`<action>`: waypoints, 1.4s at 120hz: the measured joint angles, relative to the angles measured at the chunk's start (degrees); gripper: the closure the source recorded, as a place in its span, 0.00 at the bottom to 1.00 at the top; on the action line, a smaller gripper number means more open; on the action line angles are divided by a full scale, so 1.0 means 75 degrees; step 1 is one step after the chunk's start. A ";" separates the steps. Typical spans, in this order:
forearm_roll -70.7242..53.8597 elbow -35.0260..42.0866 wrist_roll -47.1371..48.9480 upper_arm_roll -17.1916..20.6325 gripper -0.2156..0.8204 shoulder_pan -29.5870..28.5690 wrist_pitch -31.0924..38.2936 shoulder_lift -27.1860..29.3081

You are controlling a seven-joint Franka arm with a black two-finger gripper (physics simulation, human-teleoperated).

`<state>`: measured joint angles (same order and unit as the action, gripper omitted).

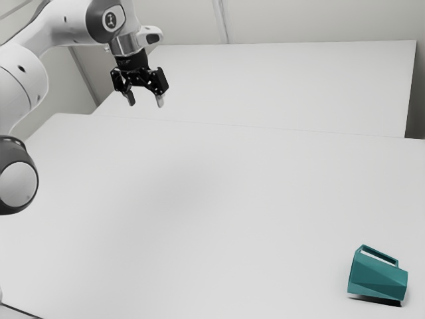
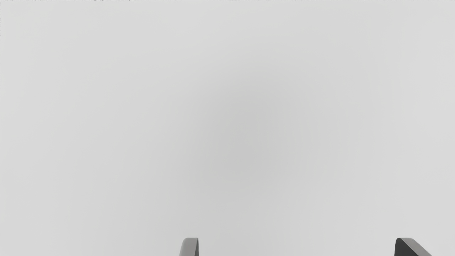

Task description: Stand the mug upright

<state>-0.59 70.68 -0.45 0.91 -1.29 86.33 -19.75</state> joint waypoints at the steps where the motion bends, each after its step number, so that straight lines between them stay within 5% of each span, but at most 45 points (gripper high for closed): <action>1: -0.0002 0.0000 0.0000 -0.0014 0.21 0.0023 0.0005 0.0000; 29: -0.0011 0.0156 -0.0002 -0.0554 0.21 0.0702 0.0149 0.0326; 51: 0.0371 0.2131 0.0009 -0.0515 0.21 0.1689 0.0934 0.1363; 88: 0.3911 0.5213 -0.0206 -0.0504 0.21 0.2476 0.2409 0.2406; 114: 0.6211 0.6346 -0.0986 -0.0489 0.21 0.3206 0.3560 0.2098; 168: 0.8921 0.6503 -0.2593 0.0376 0.21 0.4462 0.5431 0.0492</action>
<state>66.32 119.45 -19.90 3.73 32.17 127.06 -16.06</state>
